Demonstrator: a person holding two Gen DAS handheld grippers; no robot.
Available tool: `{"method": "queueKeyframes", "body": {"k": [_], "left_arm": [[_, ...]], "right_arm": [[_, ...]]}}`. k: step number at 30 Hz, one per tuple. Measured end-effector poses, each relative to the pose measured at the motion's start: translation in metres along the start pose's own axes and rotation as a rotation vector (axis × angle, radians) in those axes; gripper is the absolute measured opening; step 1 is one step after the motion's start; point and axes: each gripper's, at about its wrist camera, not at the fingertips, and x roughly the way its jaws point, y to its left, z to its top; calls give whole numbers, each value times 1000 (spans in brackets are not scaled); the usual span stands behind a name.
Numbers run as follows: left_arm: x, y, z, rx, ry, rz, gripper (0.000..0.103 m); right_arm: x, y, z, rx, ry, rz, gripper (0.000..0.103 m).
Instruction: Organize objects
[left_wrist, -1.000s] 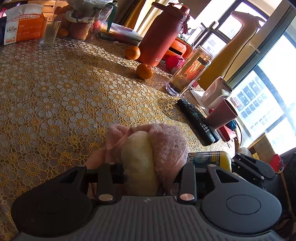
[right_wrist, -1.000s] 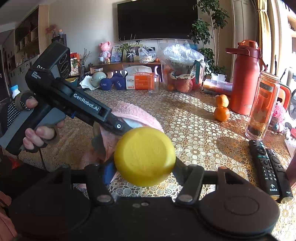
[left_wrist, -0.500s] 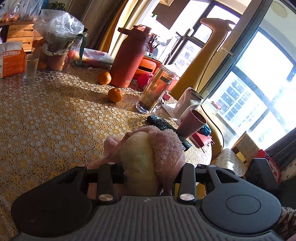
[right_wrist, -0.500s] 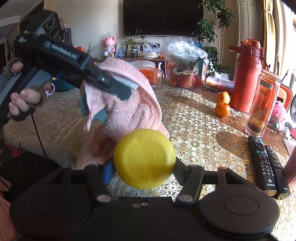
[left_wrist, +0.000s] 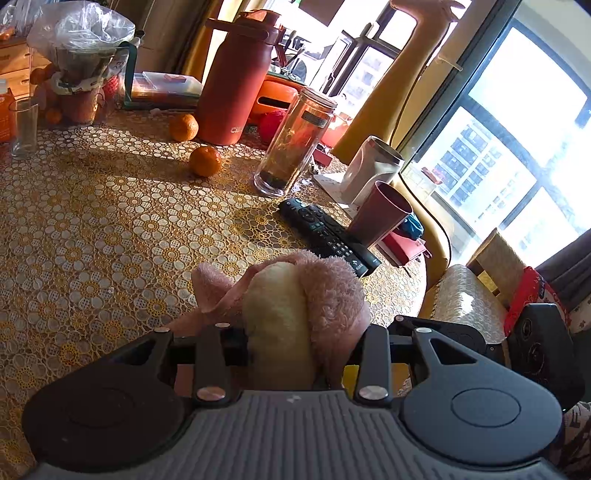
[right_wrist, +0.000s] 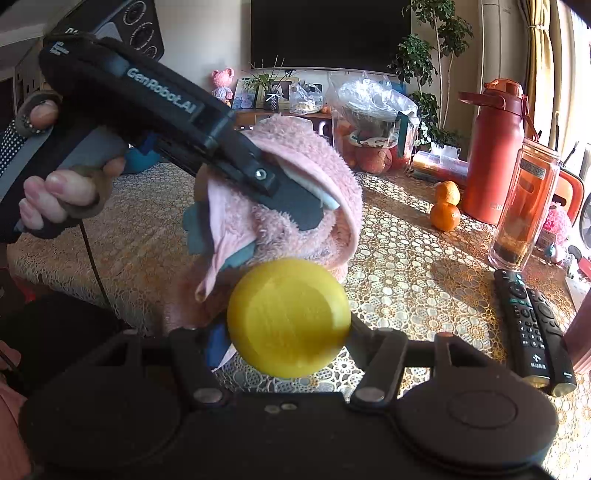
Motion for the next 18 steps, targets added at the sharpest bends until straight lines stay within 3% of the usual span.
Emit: {"method": "queueKeyframes", "body": {"k": [13,18], "left_arm": [[16,42,-9,-44,43,143,38],[4,46,-10,-66,29,116,38]], "right_arm": [[-3,-1,-2,7,2,-7,61],[-4,0,-1,-34,7,-29,61]]}}
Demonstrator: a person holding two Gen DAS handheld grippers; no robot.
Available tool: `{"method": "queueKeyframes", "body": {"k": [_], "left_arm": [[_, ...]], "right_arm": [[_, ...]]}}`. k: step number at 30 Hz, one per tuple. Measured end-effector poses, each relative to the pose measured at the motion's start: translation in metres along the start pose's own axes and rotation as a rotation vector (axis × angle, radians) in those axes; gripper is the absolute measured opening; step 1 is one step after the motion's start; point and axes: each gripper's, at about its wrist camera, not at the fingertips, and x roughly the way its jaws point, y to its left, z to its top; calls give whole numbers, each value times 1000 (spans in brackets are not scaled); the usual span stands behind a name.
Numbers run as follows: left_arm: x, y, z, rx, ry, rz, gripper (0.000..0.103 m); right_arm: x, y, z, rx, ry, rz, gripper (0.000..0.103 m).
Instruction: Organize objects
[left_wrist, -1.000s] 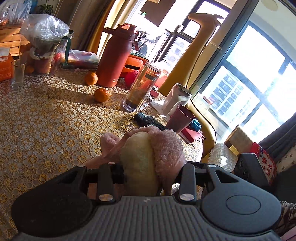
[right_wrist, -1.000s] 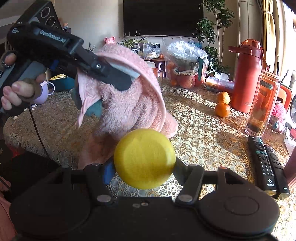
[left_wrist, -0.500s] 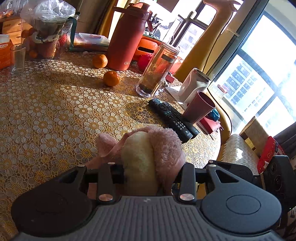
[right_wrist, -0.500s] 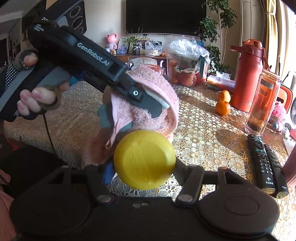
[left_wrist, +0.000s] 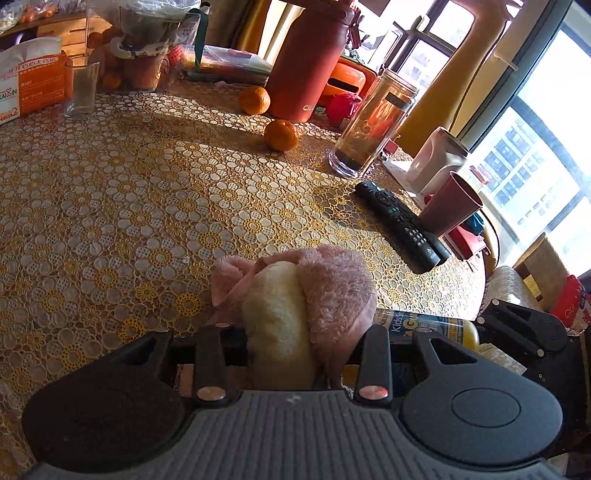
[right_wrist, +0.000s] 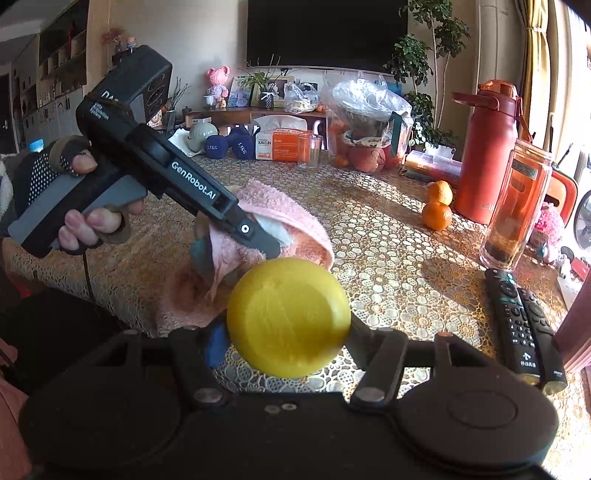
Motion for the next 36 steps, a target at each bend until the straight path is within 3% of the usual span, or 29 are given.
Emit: {"method": "queueKeyframes", "body": {"k": [8,12,15,20,29,36], "left_arm": [[-46,-35,21,62,-92,-161,38],[-36,-52,21,117,-66,-163,38],[-24,-44,22,73,-48,-174,38],[-1,-28,20,36,0,-131,38],[18,-17,17,6,17,-70,38],[23,-13,11,-32,21,-35,38]], "right_arm": [[10,27,14,-270,4,-29,61],[15,34,18,-340,2,-32,61],[15,36,16,-358,1,-36,61],[12,36,8,-378,6,-41,61],[6,23,2,-265,15,-36,61],[-1,2,-6,-52,15,0,61]]}}
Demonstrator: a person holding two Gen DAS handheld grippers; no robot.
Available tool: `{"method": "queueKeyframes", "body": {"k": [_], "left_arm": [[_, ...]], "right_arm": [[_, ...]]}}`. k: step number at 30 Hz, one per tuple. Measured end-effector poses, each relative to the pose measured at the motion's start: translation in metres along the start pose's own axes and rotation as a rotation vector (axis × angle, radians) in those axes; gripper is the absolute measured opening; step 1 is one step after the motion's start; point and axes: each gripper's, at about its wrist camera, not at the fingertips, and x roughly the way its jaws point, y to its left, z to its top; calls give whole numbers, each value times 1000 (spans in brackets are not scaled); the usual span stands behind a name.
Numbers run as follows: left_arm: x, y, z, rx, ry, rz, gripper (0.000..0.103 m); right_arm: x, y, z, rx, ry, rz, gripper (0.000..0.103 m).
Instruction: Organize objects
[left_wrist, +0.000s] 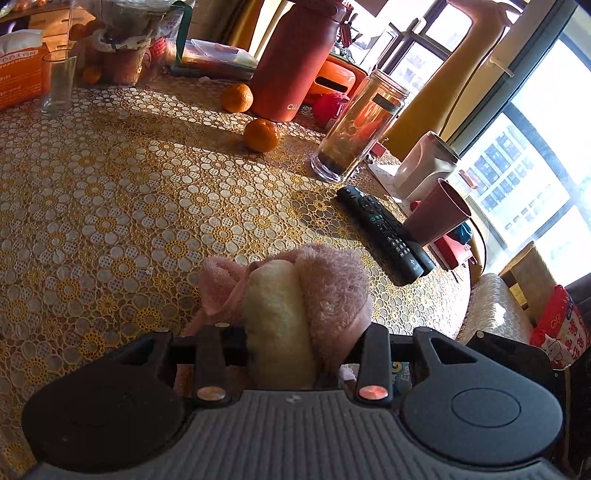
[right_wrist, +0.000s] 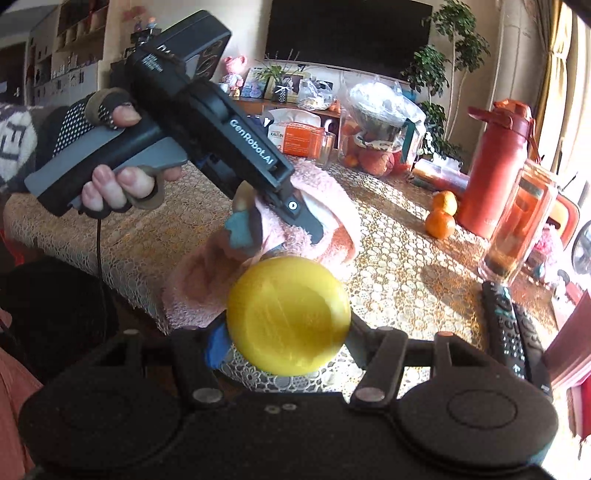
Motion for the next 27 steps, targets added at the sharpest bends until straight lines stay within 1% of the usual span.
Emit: {"method": "queueKeyframes", "body": {"k": [7,8,9,12,14,17,18,20,23,25,27], "left_arm": [[-3,-11,-3,34,-4,16,38],[-7,-12,-1,40,-3,11,38],[-11,-13,0,44,-6,2,38],[-28,-22,6,63,-26,-39,38],[-35,-31,7,78,-21,-83,38],[-36,-52,4,133,-5,-133,38],[-34,-58,2,153,1,-136,38],[-29,-66,-1,193,2,-114,38],[-24,-63,-2,182,9,-91,38],[-22,-60,-3,176,8,-81,38],[-21,-55,-3,155,13,-78,38]], "right_arm": [[-6,-14,-12,127,17,43,62],[-7,-13,-12,116,17,41,61],[-7,-8,-11,69,14,27,61],[-6,12,-8,-120,21,-29,61],[-3,24,-5,-231,19,-51,61],[1,30,0,-320,15,-54,61],[2,31,1,-339,14,-55,61],[4,34,3,-369,16,-57,61],[5,35,1,-386,27,-61,61],[5,31,2,-349,32,-52,61],[5,23,4,-277,34,-33,62]]}}
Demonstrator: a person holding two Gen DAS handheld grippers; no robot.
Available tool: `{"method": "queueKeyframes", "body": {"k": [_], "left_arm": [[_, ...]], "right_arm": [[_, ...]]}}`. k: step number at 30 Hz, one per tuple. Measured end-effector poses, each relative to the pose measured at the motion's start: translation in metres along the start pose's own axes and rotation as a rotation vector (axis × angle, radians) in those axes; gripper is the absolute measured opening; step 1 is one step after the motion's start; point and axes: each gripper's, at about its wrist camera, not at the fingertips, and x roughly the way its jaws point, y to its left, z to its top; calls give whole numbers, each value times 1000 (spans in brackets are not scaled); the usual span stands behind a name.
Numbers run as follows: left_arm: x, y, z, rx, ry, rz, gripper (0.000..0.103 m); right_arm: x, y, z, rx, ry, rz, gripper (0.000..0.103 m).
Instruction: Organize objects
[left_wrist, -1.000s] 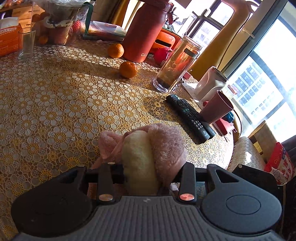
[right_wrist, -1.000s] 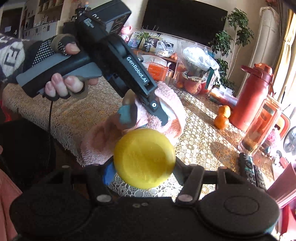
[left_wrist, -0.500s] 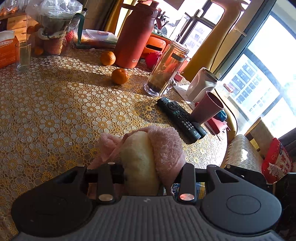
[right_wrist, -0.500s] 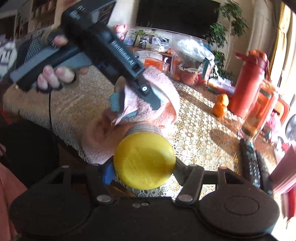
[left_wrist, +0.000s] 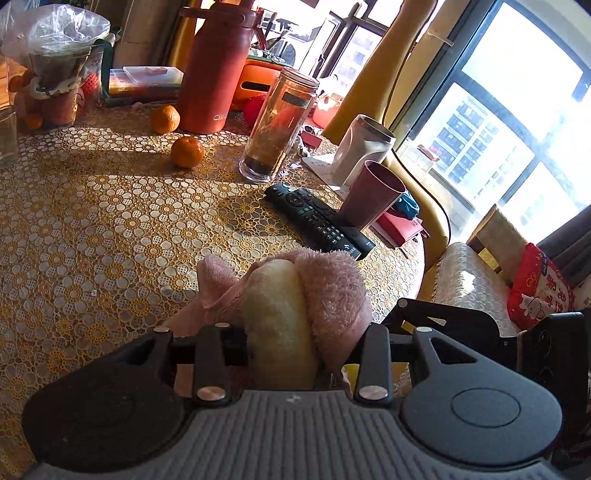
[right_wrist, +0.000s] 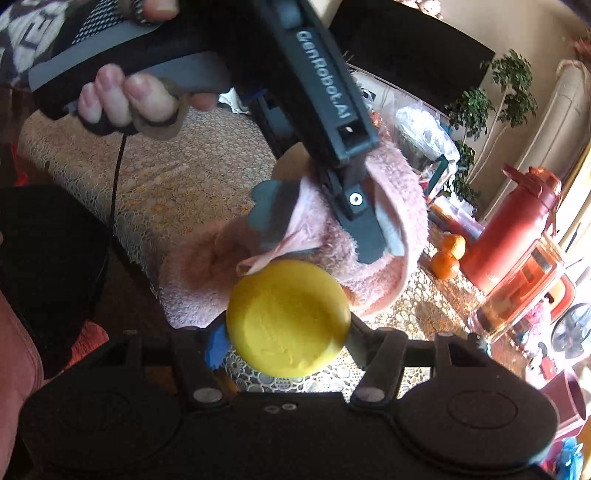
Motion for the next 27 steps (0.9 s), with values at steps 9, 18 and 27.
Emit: {"method": "queueKeyframes", "body": {"k": [9,18,27], "left_arm": [[15,11,-15,-40,23,2,38],[12,20,-21,-77,13,-10,39],[-4,36,-37,-137,-9,14,40]], "right_arm": [[4,-45,-16,463,-17,104,59],[-10,-42,-29,487,9,94,63],[2,-53,-45,728,24,166,71]]}}
